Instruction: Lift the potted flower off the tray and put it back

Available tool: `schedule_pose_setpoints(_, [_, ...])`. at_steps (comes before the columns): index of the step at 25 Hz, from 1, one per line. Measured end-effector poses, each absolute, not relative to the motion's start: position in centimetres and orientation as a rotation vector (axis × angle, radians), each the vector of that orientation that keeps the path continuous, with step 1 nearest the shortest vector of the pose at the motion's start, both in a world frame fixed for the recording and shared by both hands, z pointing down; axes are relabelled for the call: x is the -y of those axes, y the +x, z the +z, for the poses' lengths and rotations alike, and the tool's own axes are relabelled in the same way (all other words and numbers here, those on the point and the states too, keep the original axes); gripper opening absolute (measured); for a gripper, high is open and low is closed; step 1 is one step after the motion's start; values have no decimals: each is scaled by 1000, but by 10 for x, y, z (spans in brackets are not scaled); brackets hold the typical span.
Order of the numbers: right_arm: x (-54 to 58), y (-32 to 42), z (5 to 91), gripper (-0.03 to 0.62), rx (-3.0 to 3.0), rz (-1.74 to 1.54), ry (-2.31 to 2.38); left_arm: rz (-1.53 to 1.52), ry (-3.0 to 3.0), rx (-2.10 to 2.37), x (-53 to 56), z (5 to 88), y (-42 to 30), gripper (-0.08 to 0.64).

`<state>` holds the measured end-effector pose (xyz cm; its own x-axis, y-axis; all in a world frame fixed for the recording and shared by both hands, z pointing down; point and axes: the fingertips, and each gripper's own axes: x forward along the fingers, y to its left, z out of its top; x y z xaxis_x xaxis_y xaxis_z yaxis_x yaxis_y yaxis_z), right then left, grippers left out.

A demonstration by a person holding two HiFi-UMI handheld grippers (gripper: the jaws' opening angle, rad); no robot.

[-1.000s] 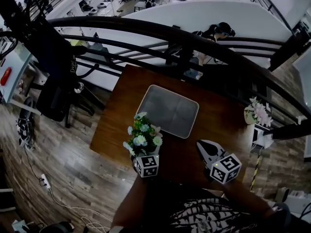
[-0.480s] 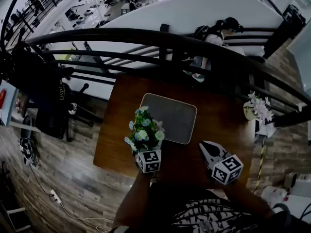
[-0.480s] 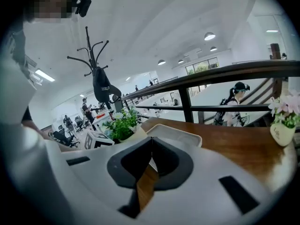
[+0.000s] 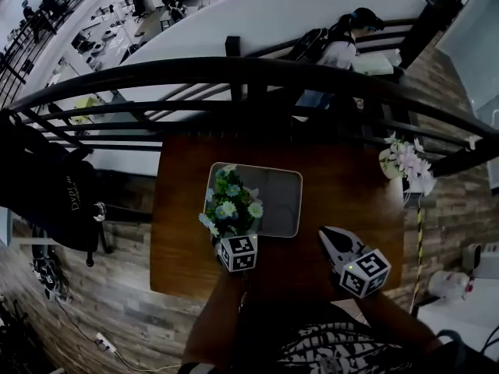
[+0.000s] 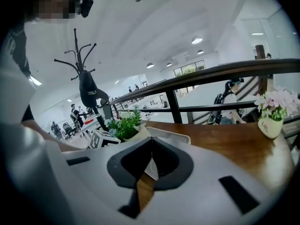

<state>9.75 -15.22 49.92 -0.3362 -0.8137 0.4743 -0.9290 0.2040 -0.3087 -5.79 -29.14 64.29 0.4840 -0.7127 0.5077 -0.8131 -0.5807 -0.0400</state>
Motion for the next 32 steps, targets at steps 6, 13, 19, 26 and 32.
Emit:
schedule_pose_setpoints(6, [155, 129, 513, -2, 2222, 831, 1736, 762, 2532, 1258, 312, 672, -24, 499])
schedule_pose_setpoints(13, [148, 140, 504, -2, 2177, 835, 1784, 799, 2495, 1216, 327, 689, -14, 499])
schedule_pose_setpoints(19, [129, 165, 505, -2, 2133, 848, 1824, 842, 2491, 1220, 321, 697, -3, 499])
schedule_pose_setpoints(26, [132, 155, 501, -2, 2166, 843, 1797, 857, 2486, 1212, 326, 702, -9, 498])
schedule_pose_setpoints(32, [128, 166, 493, -2, 2204, 809, 1779, 859, 2453, 1227, 318, 698, -16, 499])
